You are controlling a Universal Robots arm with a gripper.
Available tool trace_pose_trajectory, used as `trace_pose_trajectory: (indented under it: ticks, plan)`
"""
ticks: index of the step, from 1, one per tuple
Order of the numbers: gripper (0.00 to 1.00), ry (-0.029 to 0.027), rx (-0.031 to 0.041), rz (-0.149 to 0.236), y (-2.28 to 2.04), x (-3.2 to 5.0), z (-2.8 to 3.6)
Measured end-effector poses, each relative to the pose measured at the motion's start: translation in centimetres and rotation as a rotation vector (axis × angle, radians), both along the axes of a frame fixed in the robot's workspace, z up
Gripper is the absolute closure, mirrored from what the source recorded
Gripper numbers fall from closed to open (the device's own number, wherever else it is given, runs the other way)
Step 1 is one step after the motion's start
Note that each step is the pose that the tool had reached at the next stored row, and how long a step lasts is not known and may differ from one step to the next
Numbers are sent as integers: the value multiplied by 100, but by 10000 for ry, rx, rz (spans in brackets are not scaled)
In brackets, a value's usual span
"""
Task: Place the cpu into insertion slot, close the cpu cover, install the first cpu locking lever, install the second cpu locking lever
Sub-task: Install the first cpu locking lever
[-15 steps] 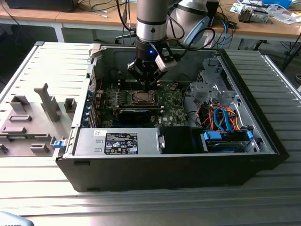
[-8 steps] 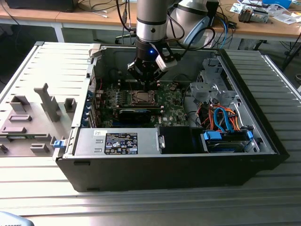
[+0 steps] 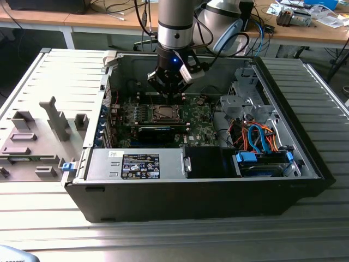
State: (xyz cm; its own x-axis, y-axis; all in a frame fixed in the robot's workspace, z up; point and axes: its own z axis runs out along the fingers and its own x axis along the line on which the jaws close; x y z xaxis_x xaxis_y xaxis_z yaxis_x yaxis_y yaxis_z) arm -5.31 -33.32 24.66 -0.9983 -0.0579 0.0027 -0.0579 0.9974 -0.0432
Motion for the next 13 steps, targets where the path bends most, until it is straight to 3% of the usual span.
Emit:
trace_pose_trajectory:
  ticks: [13]
  plan:
    - [89, -2, -28, -6, 1, -10, 23]
